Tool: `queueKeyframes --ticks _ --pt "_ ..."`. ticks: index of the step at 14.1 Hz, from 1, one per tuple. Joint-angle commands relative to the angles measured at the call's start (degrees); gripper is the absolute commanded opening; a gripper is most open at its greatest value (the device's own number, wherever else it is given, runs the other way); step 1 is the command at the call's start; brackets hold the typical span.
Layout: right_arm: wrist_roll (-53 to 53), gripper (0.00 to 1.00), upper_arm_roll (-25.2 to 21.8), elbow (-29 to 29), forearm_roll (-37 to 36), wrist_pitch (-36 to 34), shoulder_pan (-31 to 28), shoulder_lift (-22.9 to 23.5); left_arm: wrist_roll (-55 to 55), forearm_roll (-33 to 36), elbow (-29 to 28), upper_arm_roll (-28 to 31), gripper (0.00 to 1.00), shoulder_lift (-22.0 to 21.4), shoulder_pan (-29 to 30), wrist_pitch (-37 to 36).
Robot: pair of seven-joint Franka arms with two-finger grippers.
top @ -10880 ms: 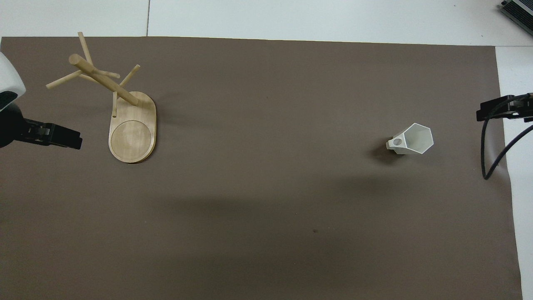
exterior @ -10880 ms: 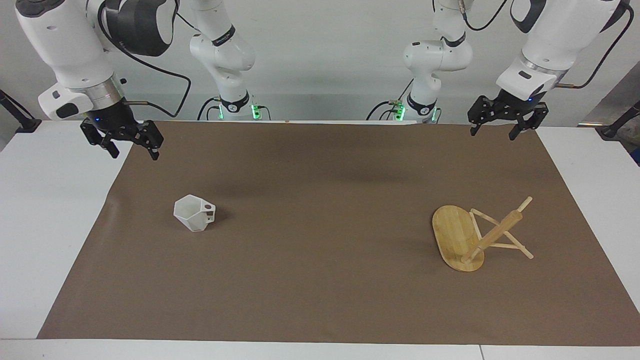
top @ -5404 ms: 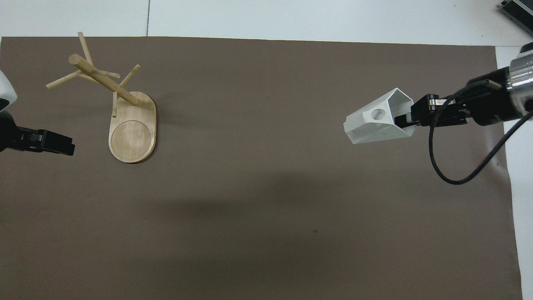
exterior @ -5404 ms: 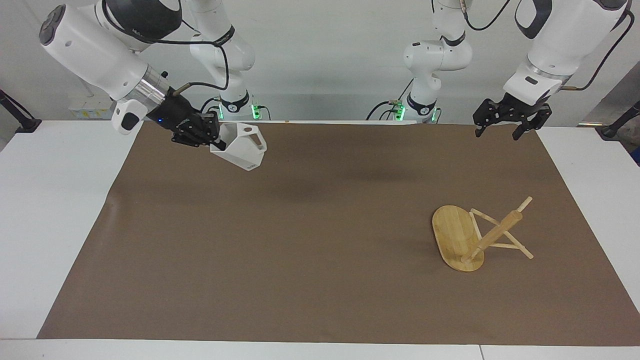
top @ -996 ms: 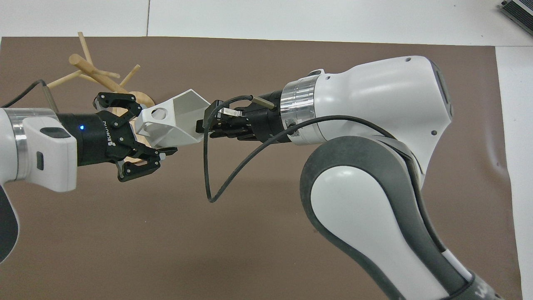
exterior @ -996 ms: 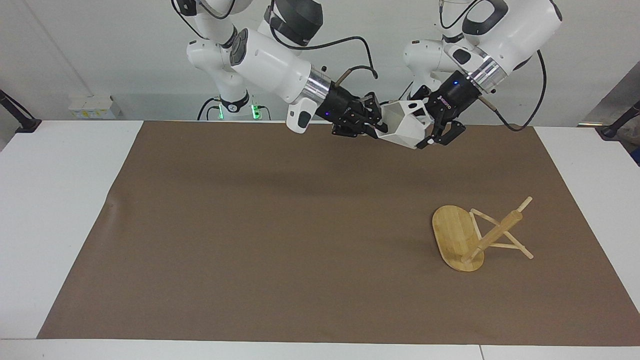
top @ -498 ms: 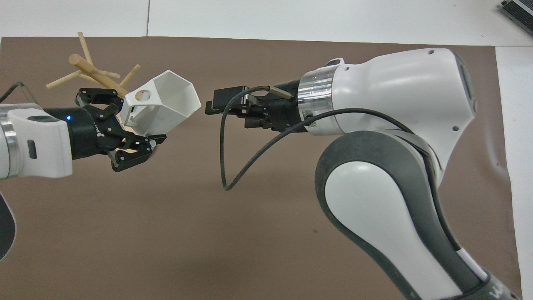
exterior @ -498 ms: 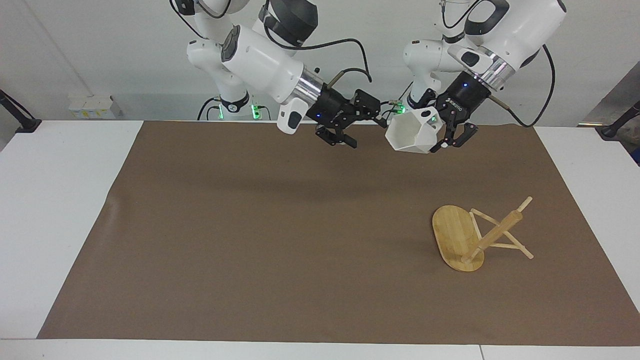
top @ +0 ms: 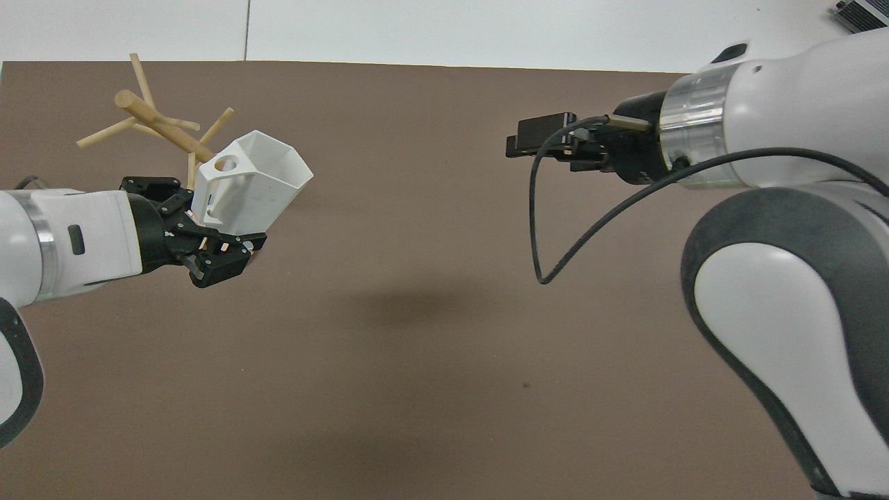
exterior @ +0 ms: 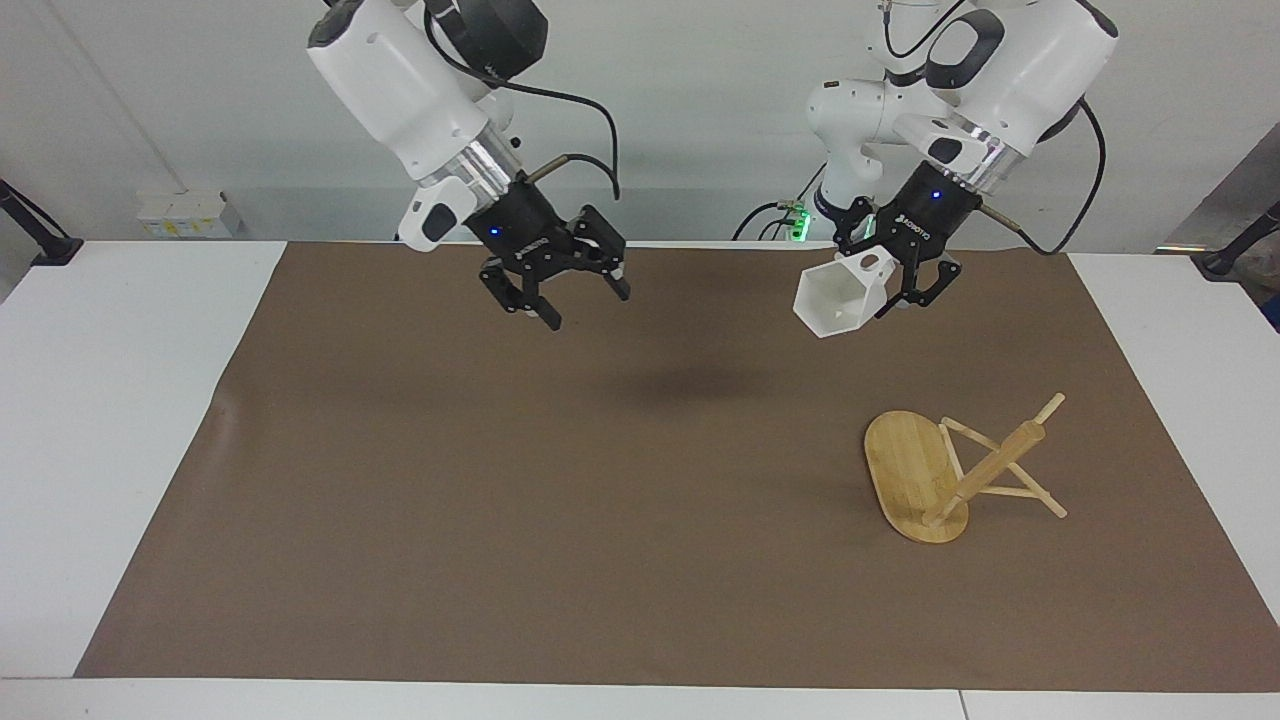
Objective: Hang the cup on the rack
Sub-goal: 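Release the cup from the right gripper and withdraw it toward rest, then move the held cup with the left gripper onto a rack peg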
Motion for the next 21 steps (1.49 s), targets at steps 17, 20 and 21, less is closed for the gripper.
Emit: queueKeyframes --ticks 17,20,21 --pt "-16.2 1.00 -3.3 -7.9 -28.7 -10.4 -16.0 -8.8 -26.4 7.9 6.4 -0.1 0.00 14.8 3.0 1.4" --pt "-16.1 1.00 -3.2 -7.7 -28.2 -12.0 -16.0 -8.8 -26.6 5.2 7.1 0.0 0.00 16.6 4.4 3.3" --pt "-16.0 1.00 -3.3 -7.7 -27.0 -12.3 -16.0 -8.8 -26.7 5.1 7.9 0.0 0.00 17.5 4.6 3.4"
